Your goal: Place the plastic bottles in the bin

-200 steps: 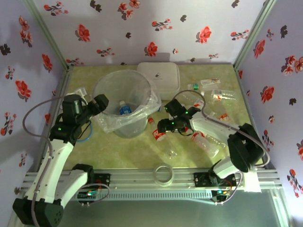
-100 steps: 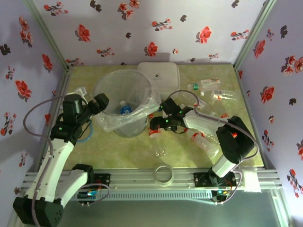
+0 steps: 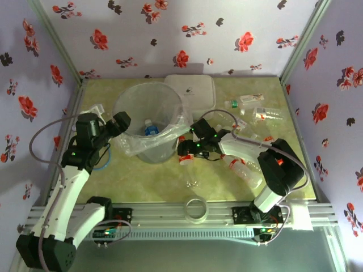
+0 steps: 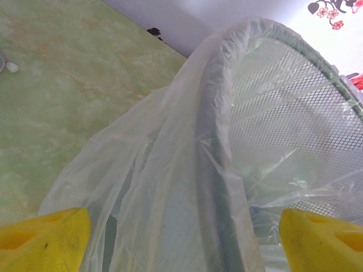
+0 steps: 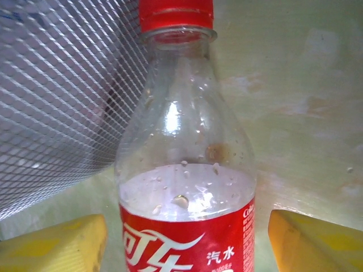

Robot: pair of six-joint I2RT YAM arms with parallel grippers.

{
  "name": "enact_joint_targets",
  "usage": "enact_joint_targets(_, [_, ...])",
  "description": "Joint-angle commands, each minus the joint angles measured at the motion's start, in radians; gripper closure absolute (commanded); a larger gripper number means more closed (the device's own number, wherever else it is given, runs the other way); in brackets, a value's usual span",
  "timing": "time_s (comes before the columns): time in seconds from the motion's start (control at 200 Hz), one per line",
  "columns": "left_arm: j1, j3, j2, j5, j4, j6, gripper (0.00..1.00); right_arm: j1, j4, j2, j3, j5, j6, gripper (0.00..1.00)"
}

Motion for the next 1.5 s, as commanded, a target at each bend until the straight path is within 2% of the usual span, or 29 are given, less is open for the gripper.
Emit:
enact_joint_targets(0.0, [-0.007, -0.002, 0.014, -0.018, -0.005, -0.002, 0.13, 0.005, -0.015, 0.026, -0.013, 0.027, 0.005, 0.27])
enact_joint_targets(0.175, [-0.008, -0.008, 0.000, -0.018, -0.012, -0.002, 0.13, 0.000, -0.025, 0.007, -0.022, 0.036, 0.003, 0.33])
enact_joint_targets(0.325, [-0.007, -0.003, -0.010, -0.020, -0.024, 0.005, 0.12, -0.025, -0.060, -0.080, -0.014, 0.062, -0.009, 0.39])
enact_joint_targets(0.46, [-0.007, 0.004, -0.014, -0.021, -0.033, 0.010, 0.12, -0.067, -0.157, -0.201, 0.021, 0.114, -0.044, 0.45])
enact_joint_targets(0.585, [-0.007, 0.010, -0.017, -0.021, -0.035, 0.011, 0.12, -0.145, -0.301, -0.314, 0.067, 0.175, -0.109, 0.45])
enact_joint_targets(0.785, [-0.008, 0.025, -0.013, -0.021, -0.046, 0.015, 0.12, -0.317, -0.502, -0.477, 0.259, 0.270, -0.258, 0.47])
enact_joint_targets(0.865, [-0.008, 0.024, -0.011, -0.021, -0.041, 0.012, 0.12, -0.326, -0.507, -0.486, 0.377, 0.287, -0.306, 0.48])
enact_joint_targets(0.975, [-0.008, 0.019, -0.008, -0.020, -0.034, 0.004, 0.12, -0.325, -0.441, -0.451, 0.532, 0.218, -0.319, 0.49])
enact_joint_targets(1.085, [-0.010, 0.011, -0.017, -0.019, -0.032, -0.005, 0.12, -0.304, -0.281, -0.405, 0.627, 0.109, -0.259, 0.49])
enact_joint_targets(1.18, [-0.011, 0.002, -0.021, -0.017, -0.028, -0.014, 0.12, -0.230, -0.171, -0.333, 0.710, 0.084, -0.227, 0.50])
enact_joint_targets(1.31, [-0.019, 0.003, -0.010, -0.015, -0.020, -0.020, 0.12, -0.091, -0.161, -0.176, 0.887, 0.089, -0.255, 0.49])
enact_joint_targets(1.495, [-0.036, 0.009, 0.001, -0.015, -0.009, -0.024, 0.12, 0.042, -0.211, 0.036, 1.062, 0.109, -0.286, 0.49])
